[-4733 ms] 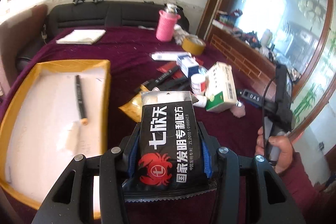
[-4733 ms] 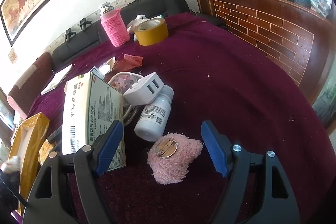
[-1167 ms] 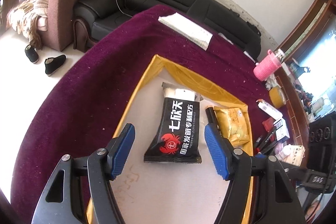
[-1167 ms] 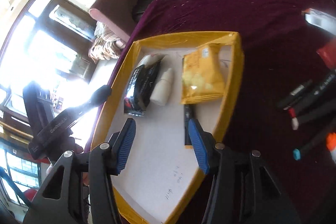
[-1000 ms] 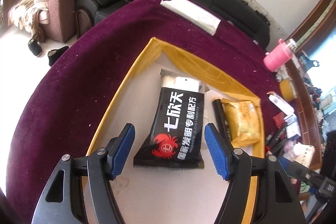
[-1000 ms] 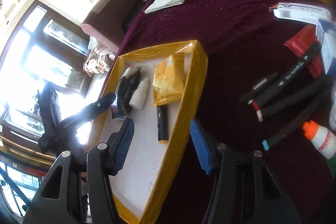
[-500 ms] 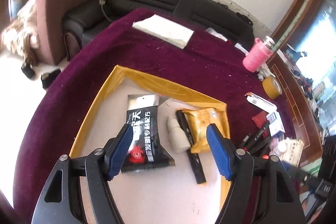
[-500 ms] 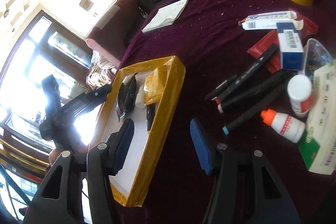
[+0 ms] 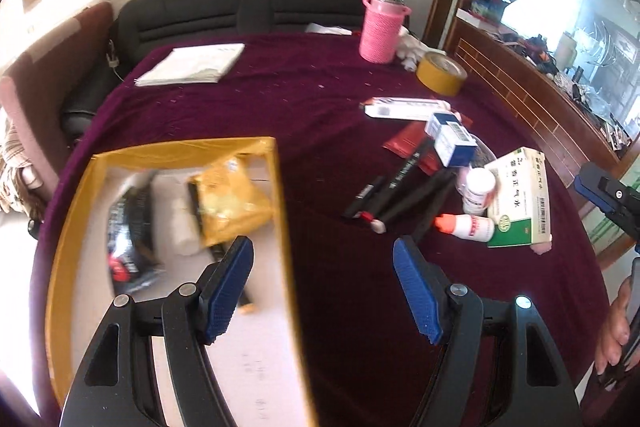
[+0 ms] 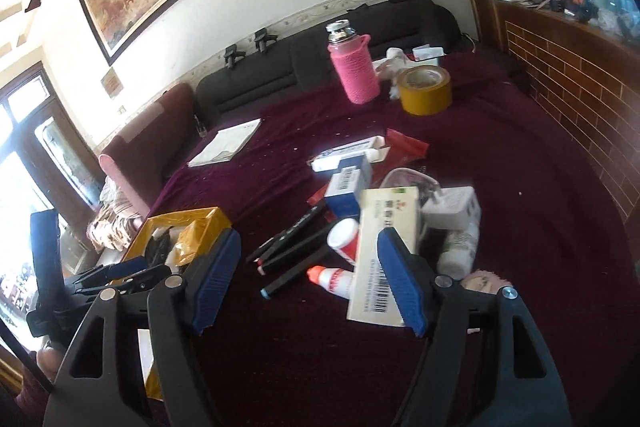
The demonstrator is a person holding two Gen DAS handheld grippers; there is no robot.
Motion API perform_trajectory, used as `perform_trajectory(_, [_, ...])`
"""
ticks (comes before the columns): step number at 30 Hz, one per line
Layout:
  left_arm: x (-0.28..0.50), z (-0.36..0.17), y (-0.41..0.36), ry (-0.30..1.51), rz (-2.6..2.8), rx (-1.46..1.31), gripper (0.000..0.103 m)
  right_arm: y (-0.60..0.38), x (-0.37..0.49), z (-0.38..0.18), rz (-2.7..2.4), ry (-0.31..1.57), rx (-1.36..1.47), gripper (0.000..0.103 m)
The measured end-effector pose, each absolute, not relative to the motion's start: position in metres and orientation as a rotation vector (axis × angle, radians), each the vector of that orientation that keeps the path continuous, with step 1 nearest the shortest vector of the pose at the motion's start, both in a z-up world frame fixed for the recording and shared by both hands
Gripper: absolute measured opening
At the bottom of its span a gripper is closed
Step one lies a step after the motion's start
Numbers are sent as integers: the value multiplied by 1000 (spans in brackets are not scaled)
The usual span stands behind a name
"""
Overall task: Organize objects
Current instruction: 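Move both grippers back to the remaining markers and bottles, then grasp a black marker with red cap using the left gripper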
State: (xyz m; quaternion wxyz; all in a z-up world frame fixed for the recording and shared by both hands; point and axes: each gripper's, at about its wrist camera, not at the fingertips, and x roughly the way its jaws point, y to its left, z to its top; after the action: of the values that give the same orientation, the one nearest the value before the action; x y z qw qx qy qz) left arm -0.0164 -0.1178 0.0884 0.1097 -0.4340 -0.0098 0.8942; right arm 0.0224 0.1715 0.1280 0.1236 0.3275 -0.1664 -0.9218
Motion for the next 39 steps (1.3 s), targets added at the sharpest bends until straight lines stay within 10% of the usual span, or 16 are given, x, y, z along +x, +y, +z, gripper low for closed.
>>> perform_trajectory(19, [-120,33,5,407,2446,-1281,66,263,-17,70,-2699,-779,968,70])
perform_trajectory(24, [-128,32,16,387,2378,-1321,14,260,-16,71,-2697,-768,970,70])
perform_trajectory(39, [-122,9,35,669,2378,-1245,18,257,-19,62,-2653,-801,1022,70])
